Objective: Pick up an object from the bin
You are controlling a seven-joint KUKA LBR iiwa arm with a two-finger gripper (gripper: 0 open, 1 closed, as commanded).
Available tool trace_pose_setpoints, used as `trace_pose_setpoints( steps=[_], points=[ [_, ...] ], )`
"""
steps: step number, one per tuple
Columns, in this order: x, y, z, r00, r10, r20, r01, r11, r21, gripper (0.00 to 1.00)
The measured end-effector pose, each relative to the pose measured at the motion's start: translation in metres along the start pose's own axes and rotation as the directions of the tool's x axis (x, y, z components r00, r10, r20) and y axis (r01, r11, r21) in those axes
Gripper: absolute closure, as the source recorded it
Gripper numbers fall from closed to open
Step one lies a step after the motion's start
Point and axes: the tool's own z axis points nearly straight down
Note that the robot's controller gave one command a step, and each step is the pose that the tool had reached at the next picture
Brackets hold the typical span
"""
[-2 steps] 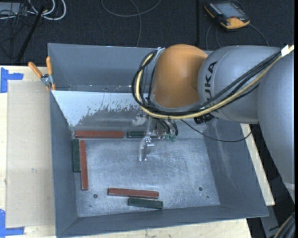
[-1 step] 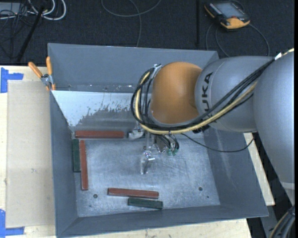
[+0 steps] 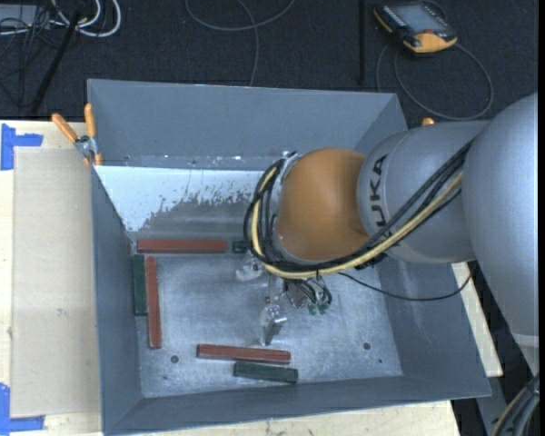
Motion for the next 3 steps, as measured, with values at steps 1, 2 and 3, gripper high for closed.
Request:
trace_pose_setpoints(
  steps=[1,2,3],
  points=[
    [0.017,0.038,-0.007,1.0,-0.006,-0.003,0.006,1.0,0.002,0.0],
    [0.044,0.028,0.02,0.999,-0.046,0.008,0.046,0.999,-0.002,1.0],
    [0.044,0.028,0.02,0.999,-0.046,0.008,0.046,0.999,-0.002,1.0]
  ],
)
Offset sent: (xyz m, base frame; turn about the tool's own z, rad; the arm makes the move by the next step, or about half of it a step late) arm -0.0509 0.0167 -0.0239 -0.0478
